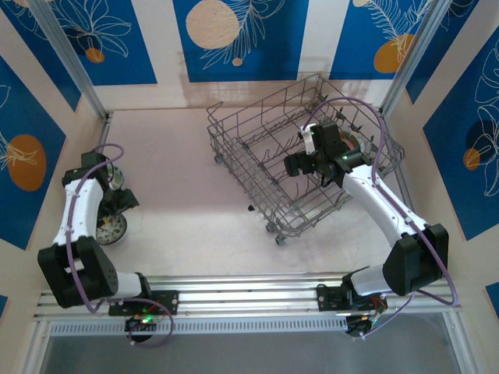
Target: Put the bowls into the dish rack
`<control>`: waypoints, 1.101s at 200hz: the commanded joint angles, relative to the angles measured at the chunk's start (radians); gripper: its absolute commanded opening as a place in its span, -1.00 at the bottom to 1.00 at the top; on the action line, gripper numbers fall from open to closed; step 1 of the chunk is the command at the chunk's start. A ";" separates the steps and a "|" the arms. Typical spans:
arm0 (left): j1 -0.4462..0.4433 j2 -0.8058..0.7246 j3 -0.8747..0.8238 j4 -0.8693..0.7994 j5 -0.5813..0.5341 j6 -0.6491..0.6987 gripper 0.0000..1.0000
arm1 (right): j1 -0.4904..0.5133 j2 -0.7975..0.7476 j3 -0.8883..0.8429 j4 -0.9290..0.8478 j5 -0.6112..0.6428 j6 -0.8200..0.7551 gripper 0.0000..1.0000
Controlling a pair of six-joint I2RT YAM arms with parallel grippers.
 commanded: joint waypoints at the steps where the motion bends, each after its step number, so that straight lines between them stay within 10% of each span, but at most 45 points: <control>1: 0.016 0.059 0.007 0.009 -0.059 0.035 0.58 | -0.002 -0.034 0.036 -0.008 -0.084 0.021 0.99; 220: 0.017 0.178 0.047 0.069 0.014 0.052 -0.72 | -0.034 -0.045 0.028 0.008 -0.151 0.052 0.99</control>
